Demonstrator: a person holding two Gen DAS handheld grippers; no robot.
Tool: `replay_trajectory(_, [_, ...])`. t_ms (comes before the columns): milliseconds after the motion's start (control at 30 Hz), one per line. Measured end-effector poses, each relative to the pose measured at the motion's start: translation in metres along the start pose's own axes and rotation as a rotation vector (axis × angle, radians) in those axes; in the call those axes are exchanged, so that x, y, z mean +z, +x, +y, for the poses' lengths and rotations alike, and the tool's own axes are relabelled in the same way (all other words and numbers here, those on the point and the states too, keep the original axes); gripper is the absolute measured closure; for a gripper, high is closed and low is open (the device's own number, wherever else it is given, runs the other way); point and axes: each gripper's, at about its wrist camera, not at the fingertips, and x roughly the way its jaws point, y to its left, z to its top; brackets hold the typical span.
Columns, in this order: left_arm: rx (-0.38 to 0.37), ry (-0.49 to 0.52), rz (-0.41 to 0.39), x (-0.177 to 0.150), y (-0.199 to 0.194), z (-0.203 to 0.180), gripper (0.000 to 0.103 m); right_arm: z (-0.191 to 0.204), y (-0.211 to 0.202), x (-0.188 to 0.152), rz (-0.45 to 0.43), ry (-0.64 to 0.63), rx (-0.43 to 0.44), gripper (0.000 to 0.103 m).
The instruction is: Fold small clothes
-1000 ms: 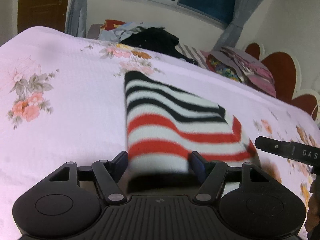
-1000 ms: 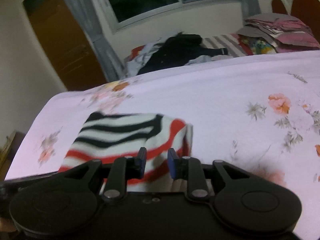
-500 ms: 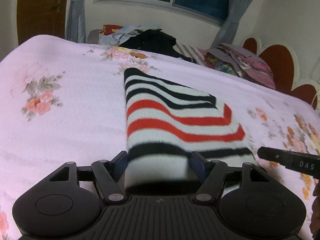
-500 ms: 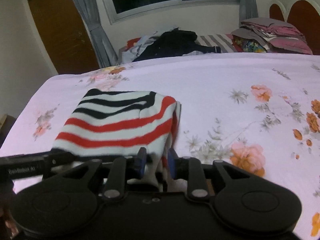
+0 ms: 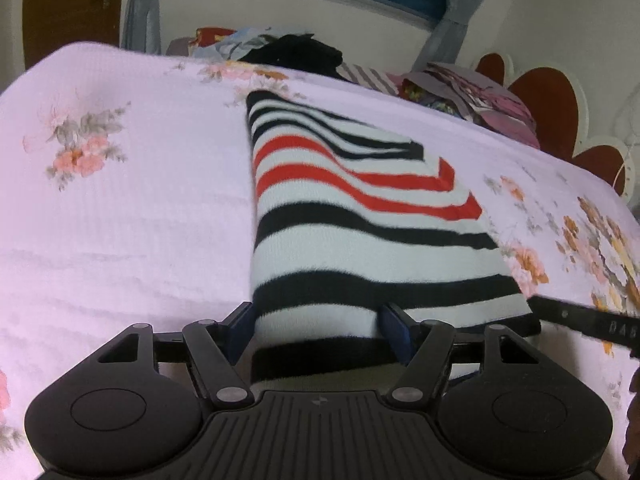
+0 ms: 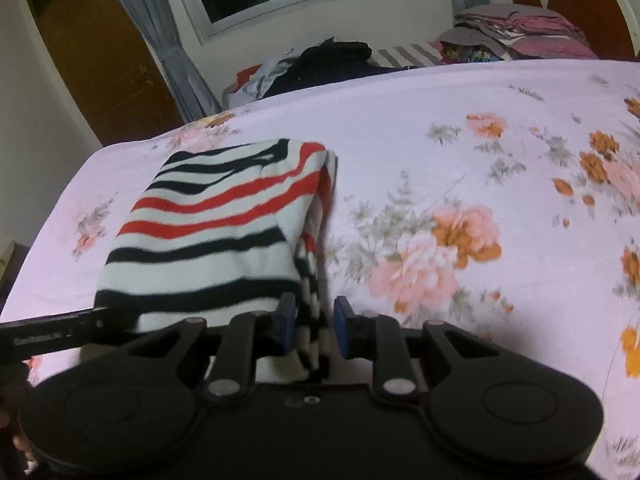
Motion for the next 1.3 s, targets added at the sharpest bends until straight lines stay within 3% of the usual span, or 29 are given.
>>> replay_trajectory(100, [-0.011,-0.013,0.01,-0.001,0.001,0.002,0.035,-0.003,0.006,-0.007,0.034,0.016,-0.035,0.081])
replay_trajectory(233, [-0.007,0.014,0.016,-0.003,-0.001,-0.002,0.033,0.007,-0.017,-0.007,-0.072,0.015,0.004,0.079])
replay_trajectory(267, [-0.005,0.01,0.021,-0.004,0.0,-0.002,0.029,0.01,-0.018,-0.007,-0.073,0.009,0.011,0.078])
replay_trajectory(333, [-0.008,-0.003,0.035,-0.005,0.002,-0.001,0.023,0.014,-0.01,-0.01,-0.037,-0.022,-0.017,0.081])
replay_trajectory(433, [-0.015,0.004,0.041,-0.005,0.003,-0.003,0.023,0.004,0.001,-0.014,0.002,0.037,-0.045,0.079])
replay_trajectory(500, [-0.009,0.0,0.043,-0.005,0.003,-0.003,0.02,0.002,-0.01,-0.012,-0.061,0.052,-0.083,0.079])
replay_trajectory(567, [-0.006,-0.005,0.049,-0.005,0.003,-0.003,0.018,0.003,-0.022,-0.007,-0.111,0.054,-0.029,0.077])
replay_trajectory(667, [0.002,-0.018,0.057,-0.005,0.004,-0.004,0.01,0.017,-0.021,-0.007,-0.08,-0.01,0.029,0.07])
replay_trajectory(767, [0.01,-0.062,0.078,-0.006,0.007,-0.002,0.0,0.019,0.007,-0.015,0.036,-0.031,-0.048,0.069])
replay_trajectory(833, [0.029,-0.061,0.086,-0.007,0.008,-0.004,0.0,0.007,0.02,-0.021,0.072,0.024,-0.037,0.069])
replay_trajectory(933, [0.063,-0.074,0.101,-0.007,0.008,-0.006,0.0,-0.006,0.025,-0.021,0.08,0.091,-0.01,0.061])
replay_trajectory(1133, [0.16,-0.125,0.142,-0.007,0.006,-0.013,0.0,0.001,0.013,-0.018,0.08,0.037,-0.017,0.044])
replay_trajectory(1200, [0.218,-0.131,0.137,-0.008,-0.002,-0.021,0.0,-0.001,0.003,-0.016,0.073,0.026,-0.032,0.035])
replay_trajectory(1300, [0.248,-0.124,0.099,-0.014,-0.023,-0.032,0.0,-0.004,-0.022,-0.018,0.071,0.008,-0.011,0.028])
